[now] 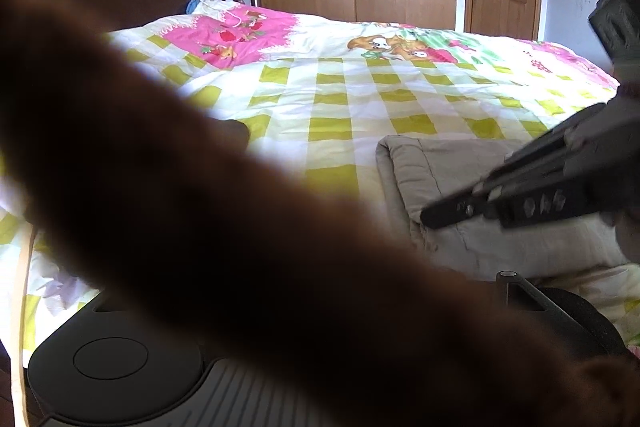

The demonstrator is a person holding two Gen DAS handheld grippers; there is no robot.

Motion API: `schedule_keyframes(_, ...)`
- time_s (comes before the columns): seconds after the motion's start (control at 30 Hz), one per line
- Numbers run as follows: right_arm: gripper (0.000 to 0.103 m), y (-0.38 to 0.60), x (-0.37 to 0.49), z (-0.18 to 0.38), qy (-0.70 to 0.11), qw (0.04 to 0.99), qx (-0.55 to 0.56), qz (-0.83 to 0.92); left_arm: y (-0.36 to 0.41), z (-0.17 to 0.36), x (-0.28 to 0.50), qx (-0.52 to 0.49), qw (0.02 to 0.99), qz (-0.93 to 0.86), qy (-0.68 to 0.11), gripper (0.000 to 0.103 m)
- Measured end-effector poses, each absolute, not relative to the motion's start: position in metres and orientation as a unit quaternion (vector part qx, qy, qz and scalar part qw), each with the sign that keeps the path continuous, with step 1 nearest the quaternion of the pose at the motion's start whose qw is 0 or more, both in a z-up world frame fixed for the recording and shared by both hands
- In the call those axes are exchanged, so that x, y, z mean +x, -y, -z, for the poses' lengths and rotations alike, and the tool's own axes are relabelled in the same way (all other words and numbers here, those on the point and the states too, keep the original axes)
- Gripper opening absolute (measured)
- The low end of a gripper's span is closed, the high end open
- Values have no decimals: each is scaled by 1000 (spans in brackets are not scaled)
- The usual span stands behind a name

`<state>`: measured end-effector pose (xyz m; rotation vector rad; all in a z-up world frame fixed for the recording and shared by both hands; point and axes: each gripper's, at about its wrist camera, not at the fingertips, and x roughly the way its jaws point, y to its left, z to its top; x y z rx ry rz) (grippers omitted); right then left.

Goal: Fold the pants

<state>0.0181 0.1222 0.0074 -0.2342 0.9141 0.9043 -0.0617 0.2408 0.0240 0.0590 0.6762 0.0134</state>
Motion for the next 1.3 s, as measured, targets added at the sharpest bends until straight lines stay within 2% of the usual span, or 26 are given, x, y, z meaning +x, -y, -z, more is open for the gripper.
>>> schedule_keyframes(0.07, 20, -111, 20, -2, -456, 784, -69, -415, -239, -26, -63, 26, 944, 1, -329, 77)
schedule_keyframes(0.23, 21, -62, 13, -28, -424, 814, 4, -398, -217, -35, -53, 43, 949, 44, -310, 78)
schedule_keyframes(0.43, 24, 36, 8, -29, -438, 860, 70, -253, -153, -41, -27, 70, 949, 139, -275, 79)
schedule_keyframes(0.57, 25, 130, -6, -26, -449, 872, 145, -128, -98, -33, 0, 85, 931, 202, -292, 79)
schedule_keyframes(0.63, 26, 179, -22, -29, -435, 882, 169, -70, -70, -29, 9, 100, 921, 229, -300, 79)
schedule_keyframes(0.77, 35, 270, -63, -28, -398, 887, 231, 45, -15, -30, 13, 131, 905, 272, -301, 79)
schedule_keyframes(0.93, 35, 359, -114, -14, -340, 874, 304, 170, 59, -26, 11, 167, 882, 322, -301, 79)
schedule_keyframes(1.13, 37, 428, -130, 9, -288, 850, 392, 203, 138, -23, 6, 216, 849, 375, -302, 79)
schedule_keyframes(1.3, 39, 450, -127, 6, -249, 860, 384, 224, 173, -24, 1, 253, 835, 385, -301, 79)
